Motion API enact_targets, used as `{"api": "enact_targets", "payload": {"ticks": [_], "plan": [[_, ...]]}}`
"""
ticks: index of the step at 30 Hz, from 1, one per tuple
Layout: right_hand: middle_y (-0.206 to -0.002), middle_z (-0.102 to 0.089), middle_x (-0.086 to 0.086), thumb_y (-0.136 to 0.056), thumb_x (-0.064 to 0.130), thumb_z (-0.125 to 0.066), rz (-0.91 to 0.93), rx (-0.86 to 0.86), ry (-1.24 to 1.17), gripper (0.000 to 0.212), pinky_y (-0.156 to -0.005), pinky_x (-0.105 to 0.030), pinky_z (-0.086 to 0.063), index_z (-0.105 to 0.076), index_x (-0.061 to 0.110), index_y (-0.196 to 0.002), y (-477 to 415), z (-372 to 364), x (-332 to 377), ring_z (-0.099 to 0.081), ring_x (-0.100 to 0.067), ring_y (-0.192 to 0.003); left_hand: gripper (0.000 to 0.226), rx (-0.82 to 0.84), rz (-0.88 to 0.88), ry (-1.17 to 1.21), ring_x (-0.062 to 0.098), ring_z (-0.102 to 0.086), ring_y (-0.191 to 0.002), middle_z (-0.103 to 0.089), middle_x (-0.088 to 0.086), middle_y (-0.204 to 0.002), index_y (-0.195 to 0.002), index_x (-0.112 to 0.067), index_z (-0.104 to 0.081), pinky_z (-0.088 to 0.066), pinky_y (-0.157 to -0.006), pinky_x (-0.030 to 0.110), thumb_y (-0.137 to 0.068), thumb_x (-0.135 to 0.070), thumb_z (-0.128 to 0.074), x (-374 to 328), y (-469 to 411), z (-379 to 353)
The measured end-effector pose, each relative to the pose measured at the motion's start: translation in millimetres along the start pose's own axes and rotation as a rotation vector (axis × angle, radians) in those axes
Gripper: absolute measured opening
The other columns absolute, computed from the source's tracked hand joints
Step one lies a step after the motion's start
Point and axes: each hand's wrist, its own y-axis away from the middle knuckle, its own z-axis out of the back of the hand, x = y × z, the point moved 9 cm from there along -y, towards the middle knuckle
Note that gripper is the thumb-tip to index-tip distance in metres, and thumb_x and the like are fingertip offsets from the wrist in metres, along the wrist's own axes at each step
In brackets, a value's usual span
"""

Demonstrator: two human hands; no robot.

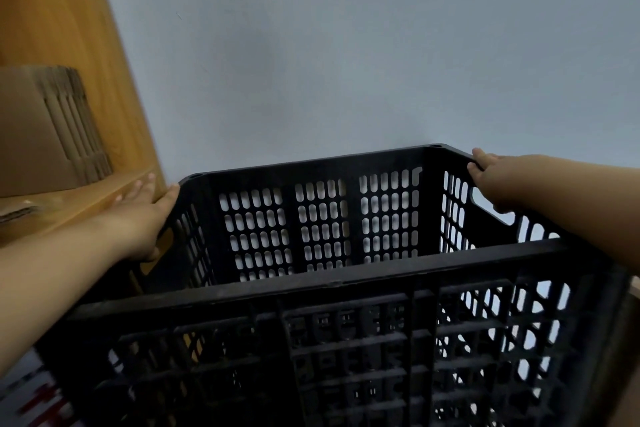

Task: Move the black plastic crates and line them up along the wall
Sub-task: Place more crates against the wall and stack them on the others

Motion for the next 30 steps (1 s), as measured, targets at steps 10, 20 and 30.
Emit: {"api": "enact_targets", "payload": {"ticks": [10, 20, 30], "plan": [[-0.157, 0.015, -0.009, -0.088, 0.015, -0.058, 0.060, 0.004, 0.034, 0.089, -0.116, -0.038, -0.023, 0.006, 0.010, -0.149, 19, 1, 6, -0.006, -0.027, -0.146, 0.111, -0.038, -0.006, 0.033, 0.036, 0.013, -0.143, 0.026, 0.023, -0.151, -0.145, -0.016, 0.018, -0.009, -0.117, 0.039, -0.077, -0.018, -0.070, 0, 3, 1], [-0.157, 0.005, -0.013, -0.088, 0.006, -0.051, 0.110, -0.025, 0.022, 0.081, -0.112, -0.039, -0.030, 0.001, 0.010, -0.149, 4, -2, 7, -0.016, -0.032, -0.142, 0.106, 0.003, -0.032, -0.007, 0.036, 0.014, -0.143, 0.027, 0.022, -0.151, -0.145, -0.019, 0.021, -0.009, -0.117, 0.040, -0.081, -0.015, -0.064, -7, -6, -2], [-0.158, 0.017, -0.009, -0.091, 0.004, -0.046, 0.123, -0.024, 0.033, 0.078, -0.115, -0.038, -0.021, 0.004, 0.012, -0.150, 4, -9, 4, -0.001, -0.029, -0.147, 0.108, -0.026, -0.030, -0.016, 0.035, 0.013, -0.144, 0.026, 0.020, -0.152, -0.145, -0.019, 0.020, -0.010, -0.117, 0.040, -0.079, -0.017, -0.066, -3, -7, -6]]}}
